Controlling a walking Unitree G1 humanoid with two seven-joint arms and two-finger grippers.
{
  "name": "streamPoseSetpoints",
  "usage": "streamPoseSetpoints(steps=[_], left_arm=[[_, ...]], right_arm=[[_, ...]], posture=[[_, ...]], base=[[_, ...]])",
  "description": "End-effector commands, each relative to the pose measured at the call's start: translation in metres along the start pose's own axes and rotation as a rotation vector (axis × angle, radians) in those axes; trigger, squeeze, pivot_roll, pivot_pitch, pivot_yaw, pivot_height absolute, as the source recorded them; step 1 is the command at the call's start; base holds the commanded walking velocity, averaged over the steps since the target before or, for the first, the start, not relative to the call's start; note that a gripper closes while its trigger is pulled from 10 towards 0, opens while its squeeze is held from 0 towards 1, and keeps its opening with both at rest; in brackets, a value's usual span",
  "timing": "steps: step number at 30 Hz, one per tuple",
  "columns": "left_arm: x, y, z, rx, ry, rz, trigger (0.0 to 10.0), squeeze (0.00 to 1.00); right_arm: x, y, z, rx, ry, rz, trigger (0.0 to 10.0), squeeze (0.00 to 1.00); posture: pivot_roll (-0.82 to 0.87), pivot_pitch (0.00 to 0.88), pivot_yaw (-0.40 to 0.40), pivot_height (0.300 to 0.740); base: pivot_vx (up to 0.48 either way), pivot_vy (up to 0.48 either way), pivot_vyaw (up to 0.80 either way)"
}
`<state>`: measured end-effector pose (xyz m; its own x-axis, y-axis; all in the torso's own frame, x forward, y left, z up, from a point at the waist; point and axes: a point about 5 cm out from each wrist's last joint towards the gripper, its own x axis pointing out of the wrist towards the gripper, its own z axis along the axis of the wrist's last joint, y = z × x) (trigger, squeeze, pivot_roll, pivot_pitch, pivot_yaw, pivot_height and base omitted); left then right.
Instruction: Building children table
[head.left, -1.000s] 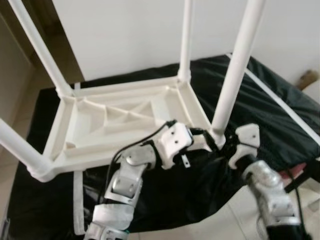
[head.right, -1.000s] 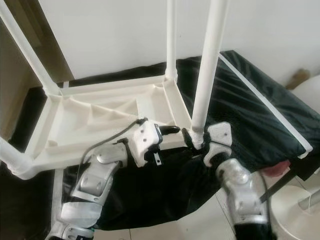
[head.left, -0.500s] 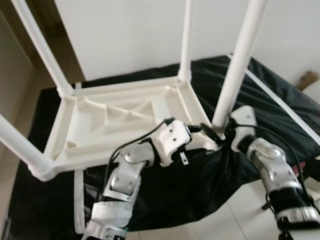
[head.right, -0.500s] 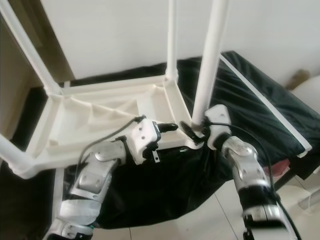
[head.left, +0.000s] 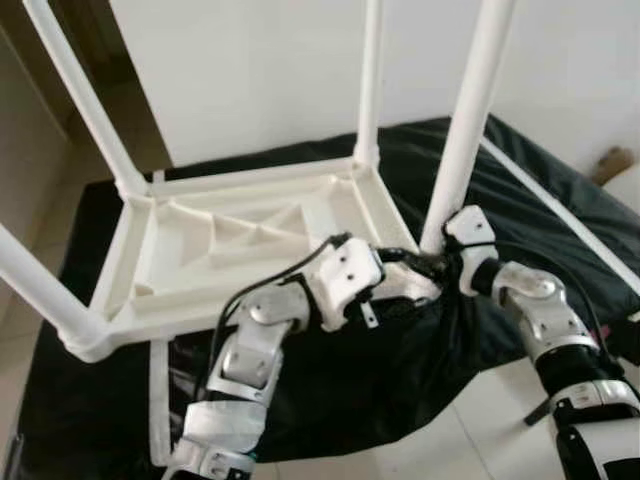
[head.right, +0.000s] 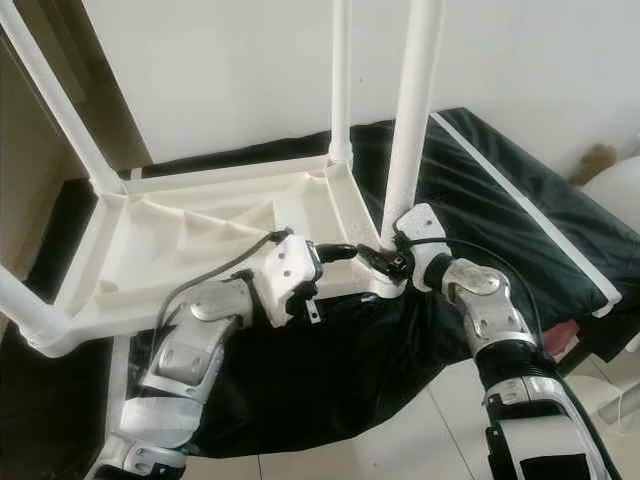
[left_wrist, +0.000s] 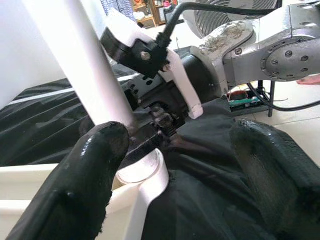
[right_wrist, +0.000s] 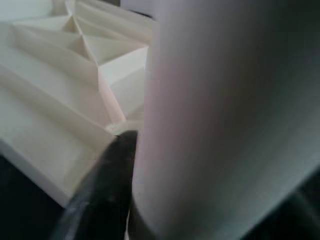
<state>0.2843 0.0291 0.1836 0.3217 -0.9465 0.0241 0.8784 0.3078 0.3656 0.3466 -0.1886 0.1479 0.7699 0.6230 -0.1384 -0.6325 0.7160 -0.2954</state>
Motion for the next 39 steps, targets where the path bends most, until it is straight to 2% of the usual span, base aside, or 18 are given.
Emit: streamPoseSetpoints(steps=[1, 4, 5, 6, 7, 12, 14, 15, 16, 17, 20, 23, 25, 35, 39], left_arm=[[-0.002, 0.009, -0.002, 0.000, 0.010, 0.189, 10.0, 0.00], [-0.001, 0.009, -0.002, -0.001, 0.010, 0.188, 10.0, 0.00], [-0.001, 0.009, -0.002, -0.001, 0.009, 0.187, 10.0, 0.00], [-0.001, 0.009, -0.002, -0.001, 0.009, 0.187, 10.0, 0.00], [-0.001, 0.008, -0.002, -0.001, 0.008, 0.186, 10.0, 0.00], [0.000, 0.008, -0.002, -0.001, 0.006, 0.184, 10.0, 0.00], [0.000, 0.007, -0.002, -0.003, 0.005, 0.182, 10.0, 0.00], [0.000, 0.006, -0.003, -0.006, 0.005, 0.178, 10.0, 0.00], [0.000, 0.006, -0.003, -0.006, 0.005, 0.178, 10.0, 0.00], [0.000, 0.003, -0.004, -0.010, 0.006, 0.171, 10.0, 0.00], [0.000, 0.003, -0.004, -0.011, 0.006, 0.169, 10.0, 0.00], [0.001, 0.002, -0.003, -0.015, 0.004, 0.166, 10.0, 0.00], [0.001, 0.002, -0.003, -0.015, 0.004, 0.166, 10.0, 0.00], [0.002, -0.001, -0.004, -0.015, 0.003, 0.156, 10.0, 0.00], [0.003, -0.001, -0.003, -0.017, 0.001, 0.152, 10.0, 0.00]], right_arm=[[-0.003, 0.010, -0.018, 0.011, 0.083, 0.060, 0.0, 0.00], [-0.005, 0.011, -0.022, 0.035, 0.096, 0.073, 0.0, 0.00], [-0.005, 0.011, -0.024, 0.048, 0.098, 0.073, 0.9, 0.00], [-0.005, 0.011, -0.024, 0.048, 0.098, 0.073, 0.9, 0.00], [-0.006, 0.010, -0.024, 0.059, 0.092, 0.060, 10.0, 0.00], [-0.006, 0.007, -0.024, 0.091, 0.082, 0.033, 10.0, 0.00], [-0.007, 0.002, -0.027, 0.113, 0.116, -0.028, 10.0, 0.00], [-0.008, -0.002, -0.028, 0.138, 0.128, -0.097, 10.0, 0.00], [-0.008, -0.002, -0.028, 0.138, 0.128, -0.097, 10.0, 0.00], [-0.008, -0.006, -0.028, 0.159, 0.125, -0.179, 10.0, 0.00], [-0.008, -0.006, -0.027, 0.151, 0.121, -0.213, 10.0, 0.00], [-0.003, -0.005, -0.020, 0.166, 0.107, -0.331, 10.0, 0.00], [-0.003, -0.005, -0.020, 0.166, 0.107, -0.331, 10.0, 0.00], [0.005, 0.013, -0.011, 0.259, 0.098, -0.549, 10.0, 0.00], [0.002, 0.028, -0.012, 0.351, 0.137, -0.797, 10.0, 0.00]], posture=[[-0.06, 0.000, 0.064, 0.740], [-0.06, 0.000, 0.062, 0.740], [-0.06, 0.000, 0.060, 0.740], [-0.06, 0.000, 0.060, 0.740], [-0.06, 0.000, 0.058, 0.740], [-0.06, 0.000, 0.058, 0.740], [-0.06, 0.000, 0.055, 0.740], [-0.07, 0.000, 0.053, 0.740], [-0.07, 0.000, 0.053, 0.740], [-0.07, 0.000, 0.053, 0.740], [-0.07, 0.000, 0.051, 0.740], [-0.07, 0.000, 0.052, 0.740], [-0.07, 0.000, 0.052, 0.740], [-0.08, 0.000, 0.051, 0.740], [-0.07, 0.000, 0.052, 0.740]], base=[[0.000, 0.000, 0.00], [0.000, 0.000, 0.00], [0.000, 0.000, 0.00], [0.000, 0.000, 0.00], [0.000, 0.000, 0.00], [0.000, 0.000, 0.00], [0.000, 0.000, 0.00], [0.000, 0.000, 0.00], [0.000, 0.000, 0.00], [0.000, 0.000, 0.00], [0.000, 0.000, 0.00], [0.000, 0.000, 0.00], [0.000, 0.000, 0.00], [0.000, 0.000, 0.00], [0.000, 0.000, 0.00]])
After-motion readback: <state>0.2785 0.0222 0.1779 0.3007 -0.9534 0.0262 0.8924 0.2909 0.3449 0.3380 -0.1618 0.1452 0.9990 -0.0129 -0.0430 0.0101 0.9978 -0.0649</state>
